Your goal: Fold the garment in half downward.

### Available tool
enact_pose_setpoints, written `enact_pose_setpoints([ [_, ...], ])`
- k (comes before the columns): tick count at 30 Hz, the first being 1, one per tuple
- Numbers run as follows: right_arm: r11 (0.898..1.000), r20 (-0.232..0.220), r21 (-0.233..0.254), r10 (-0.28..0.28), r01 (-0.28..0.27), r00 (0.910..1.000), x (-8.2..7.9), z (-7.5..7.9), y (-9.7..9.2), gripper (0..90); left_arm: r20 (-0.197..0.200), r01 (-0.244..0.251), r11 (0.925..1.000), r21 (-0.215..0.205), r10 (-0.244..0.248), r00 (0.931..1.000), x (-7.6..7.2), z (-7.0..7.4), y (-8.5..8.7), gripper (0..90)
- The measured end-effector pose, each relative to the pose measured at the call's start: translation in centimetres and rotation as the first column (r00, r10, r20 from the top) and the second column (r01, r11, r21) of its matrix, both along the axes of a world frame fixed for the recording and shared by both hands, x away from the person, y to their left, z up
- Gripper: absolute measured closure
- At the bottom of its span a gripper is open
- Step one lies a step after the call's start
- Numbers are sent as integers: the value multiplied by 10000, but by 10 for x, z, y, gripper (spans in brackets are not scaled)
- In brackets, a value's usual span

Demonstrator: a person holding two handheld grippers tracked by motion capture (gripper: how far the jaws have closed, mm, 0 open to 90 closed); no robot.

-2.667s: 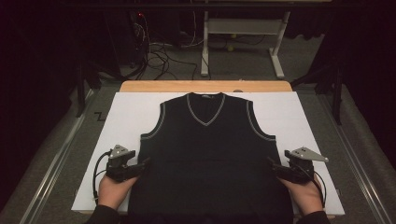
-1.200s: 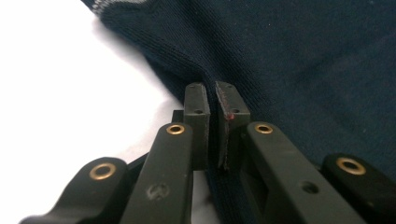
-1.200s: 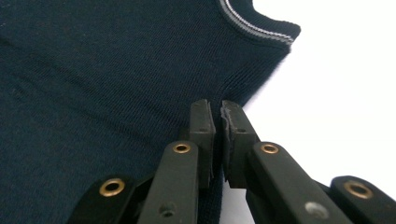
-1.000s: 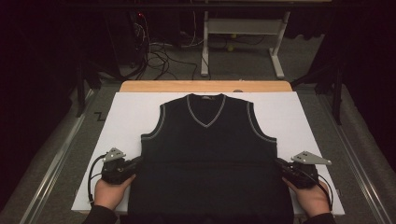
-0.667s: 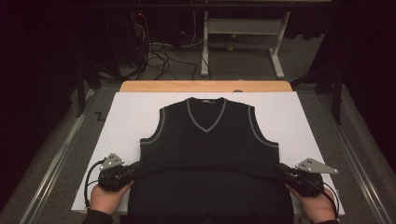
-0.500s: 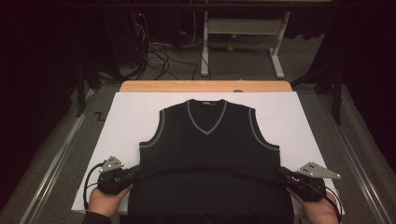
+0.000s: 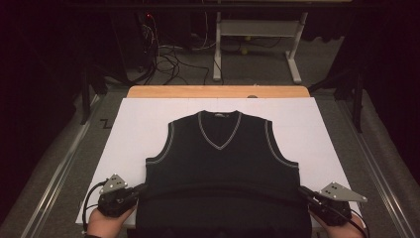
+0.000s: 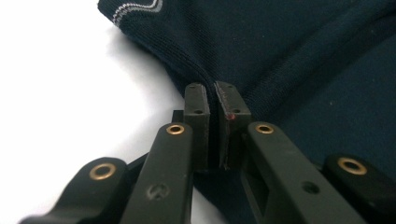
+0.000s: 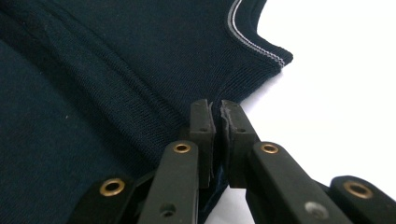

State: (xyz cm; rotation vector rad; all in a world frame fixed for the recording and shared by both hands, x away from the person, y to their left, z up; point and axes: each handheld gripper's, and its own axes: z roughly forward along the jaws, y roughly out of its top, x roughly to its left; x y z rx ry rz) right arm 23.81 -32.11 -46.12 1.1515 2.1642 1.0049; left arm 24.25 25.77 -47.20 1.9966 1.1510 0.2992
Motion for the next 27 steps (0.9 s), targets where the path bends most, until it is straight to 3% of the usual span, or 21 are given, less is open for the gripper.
enact_pose_setpoints([
  [13, 9998, -10, -165, 149, -149, 9999, -19, -1, -2, 852, -270, 177, 9998, -99, -180, 9995, -15, -3, 5, 796],
  [27, 9998, -24, -70, 191, -191, 9998, -29, -3, -4, 832, -260, 180, 9994, -308, -188, 9995, -16, -6, 8, 758],
])
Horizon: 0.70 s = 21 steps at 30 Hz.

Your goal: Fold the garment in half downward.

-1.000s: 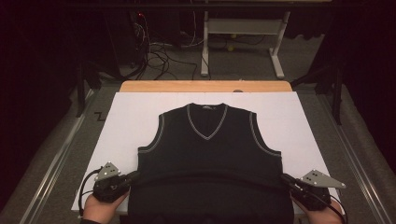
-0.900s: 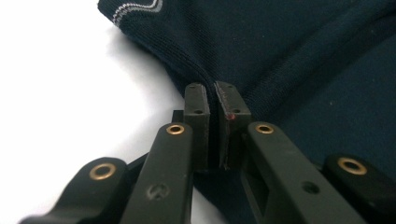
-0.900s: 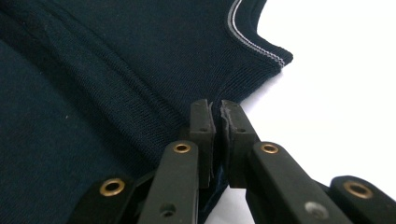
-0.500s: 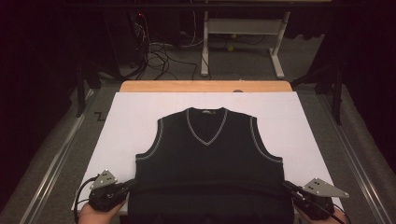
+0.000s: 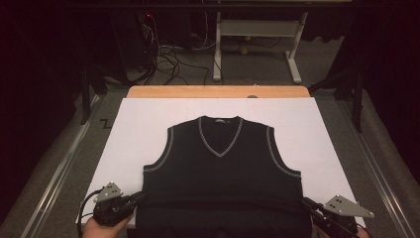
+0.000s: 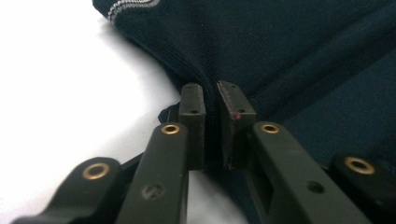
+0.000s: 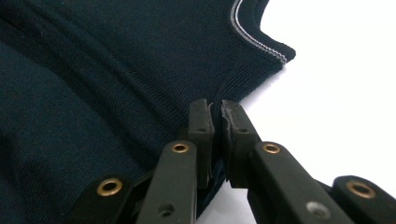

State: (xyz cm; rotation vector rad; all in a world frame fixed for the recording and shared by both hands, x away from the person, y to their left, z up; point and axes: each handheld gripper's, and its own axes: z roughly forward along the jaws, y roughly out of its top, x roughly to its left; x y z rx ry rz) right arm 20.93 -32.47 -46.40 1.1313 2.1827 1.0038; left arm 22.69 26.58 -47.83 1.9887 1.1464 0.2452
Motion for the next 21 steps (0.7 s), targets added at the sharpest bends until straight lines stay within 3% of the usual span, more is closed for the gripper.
enact_pose_setpoints([
  [3, 10000, -33, 75, -12, 12, 10000, 1, 0, 0, 815, 127, 8, 10000, -60, -7, 9999, 0, 0, 0, 687],
  [4, 9998, -7, 192, -34, 34, 10000, 2, -1, -1, 753, 326, -116, 9997, -195, 122, 9994, 0, 1, 1, 630],
  [7, 9992, 60, 390, -7, 5, 10000, 2, 0, -2, 699, 544, -419, 9987, -291, 434, 9976, 0, 3, 4, 545],
  [8, 9985, 83, 546, -63, 59, 9999, 2, 0, -3, 664, 618, -538, 9980, -335, 558, 9965, 0, 4, 5, 545],
  [9, 9960, 79, 870, -217, 209, 9997, 4, 1, -6, 577, 673, -705, 9967, -397, 730, 9951, 1, 4, 7, 477],
  [11, 9937, 88, 1074, -318, 306, 9995, 4, 1, -7, 543, 867, -894, 9948, -487, 933, 9919, 1, 5, 9, 459],
  [12, 9893, 165, 1377, -516, 488, 9985, 5, 1, -10, 479, 1043, -986, 9939, -495, 1033, 9892, 2, 5, 10, 414],
  [19, 9820, 483, 1749, -806, 710, 9956, 8, 0, -13, 320, 1517, -948, 9944, -470, 1009, 9833, 3, 7, 9, 304],
  [21, 9805, 704, 1815, -893, 753, 9935, 12, 1, -12, 240, 1720, -988, 9945, -356, 1035, 9797, 6, 8, 6, 264],
])
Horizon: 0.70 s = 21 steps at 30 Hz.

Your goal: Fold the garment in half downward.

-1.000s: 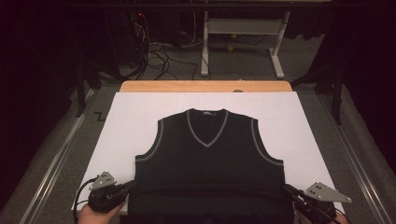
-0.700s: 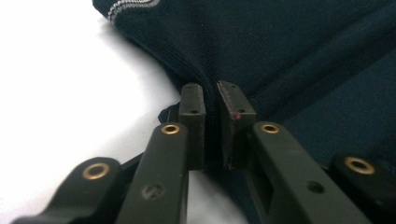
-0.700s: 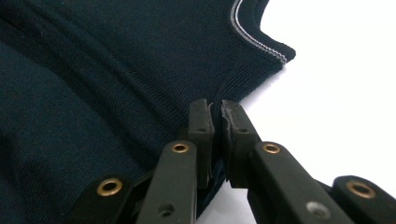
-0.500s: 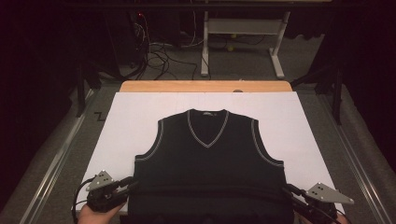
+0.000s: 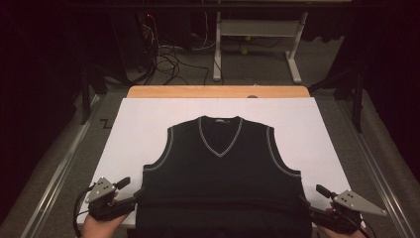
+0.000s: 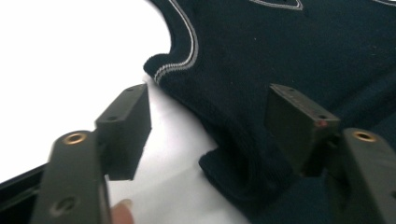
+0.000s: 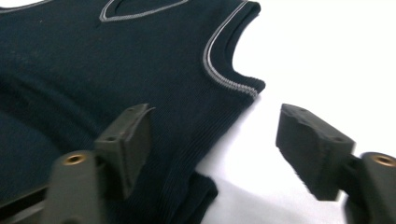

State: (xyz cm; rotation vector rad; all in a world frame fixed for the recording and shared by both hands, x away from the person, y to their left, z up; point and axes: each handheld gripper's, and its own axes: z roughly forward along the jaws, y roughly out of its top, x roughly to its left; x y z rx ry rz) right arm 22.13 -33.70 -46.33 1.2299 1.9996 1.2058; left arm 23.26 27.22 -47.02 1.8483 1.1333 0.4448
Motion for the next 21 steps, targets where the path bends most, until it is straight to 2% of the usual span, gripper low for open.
enact_pose_setpoints([
  [2, 10000, 75, 6, -18, 18, 10000, 1, 0, 0, 217, 50, -36, 10000, -2, 36, 10000, 1, 0, 0, 249],
  [3, 9999, 149, 107, -128, 127, 9998, 5, 1, 2, 169, 46, -85, 10000, -47, 85, 10000, 5, 0, -1, 208],
  [5, 9999, 151, 112, -134, 132, 9998, 7, 1, 3, 155, 25, -116, 9999, -71, 116, 9999, 7, -1, -1, 176],
  [6, 9999, 181, 85, -96, 95, 9998, 10, 1, 4, 153, -48, -93, 9999, -107, 92, 9999, 10, -1, -1, 176],
  [7, 10000, 218, 15, -65, 64, 9997, 14, 2, 7, 130, -190, -28, 9997, -260, 23, 9998, 15, -2, -1, 129],
  [8, 10000, 218, 15, -65, 64, 9997, 14, 2, 7, 130, -190, -28, 9997, -260, 23, 9998, 15, -2, -1, 121],
  [11, 9997, 416, -29, -221, 222, 9989, 24, 4, 12, 45, -74, 11, 9989, -471, -15, 10000, 23, -1, -1, 92],
  [13, 9995, 478, -63, -308, 311, 9984, 29, 5, 14, 3, -84, 70, 9987, -507, -75, 9999, 28, 0, -3, 21],
  [15, 9993, 556, -145, -333, 341, 9979, 34, 6, 15, 2, -28, 143, 9985, -521, -145, 9999, 31, 2, -5, 0],
  [18, 9988, 653, -252, -408, 425, 9970, 44, 9, 18, 2, 205, 239, 9993, -291, -233, 9995, 38, 8, -9, 0],
  [21, 9990, 550, -162, -397, 406, 9977, 53, 13, 20, 2, 230, 394, 9985, -390, -385, 9990, 46, 13, -10, 0],
])
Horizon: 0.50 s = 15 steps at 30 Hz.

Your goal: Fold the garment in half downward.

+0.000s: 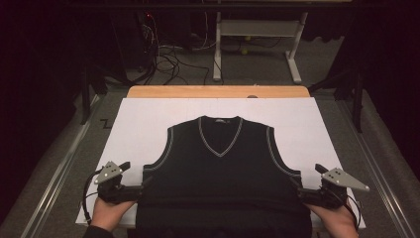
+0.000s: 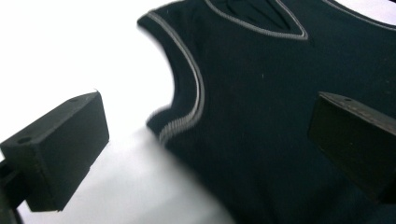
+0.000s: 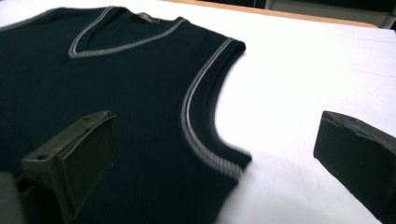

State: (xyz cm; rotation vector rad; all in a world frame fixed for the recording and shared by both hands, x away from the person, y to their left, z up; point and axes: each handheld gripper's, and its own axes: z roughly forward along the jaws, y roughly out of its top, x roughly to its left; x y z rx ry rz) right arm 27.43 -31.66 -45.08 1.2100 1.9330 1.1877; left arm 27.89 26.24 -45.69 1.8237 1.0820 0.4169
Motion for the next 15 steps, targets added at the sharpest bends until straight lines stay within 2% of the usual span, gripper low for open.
enact_pose_setpoints([
  [2, 10000, 9, 30, 51, -51, 10000, 10, 4, 2, 2, 131, -6, 9999, -134, 8, 9999, 10, 7, -1, 0],
  [3, 10000, -17, -44, 46, -46, 10000, 21, 7, 6, 2, 180, -25, 9998, -202, 28, 9998, 20, 12, -1, 0],
  [4, 9999, -48, -133, 18, -19, 10000, 26, 8, 8, 2, 180, -25, 9998, -202, 28, 9998, 20, 12, -1, 0],
  [5, 9999, -48, -133, 18, -19, 10000, 26, 8, 8, 2, 243, -155, 9995, -265, 161, 9996, 25, 16, -1, 0],
  [7, 9998, -158, -155, 76, -78, 9998, 40, 11, 14, 2, 445, -426, 9986, -303, 440, 9980, 41, 28, -2, 0],
  [9, 9998, -166, -184, 80, -83, 9998, 45, 11, 16, 2, 439, -494, 9985, -232, 504, 9978, 46, 31, -3, 0],
  [12, 9999, -184, -147, -6, 3, 9998, 62, 16, 22, 2, 238, -510, 9981, -346, 518, 9984, 70, 39, -9, 0],
  [14, 9998, -173, -189, -51, 48, 9998, 70, 19, 25, 2, 123, -541, 9983, -218, 544, 9984, 81, 41, -13, 0],
  [15, 9998, -173, -189, -51, 48, 9998, 70, 19, 25, 2, 123, -541, 9983, -218, 544, 9984, 81, 41, -13, 0],
])
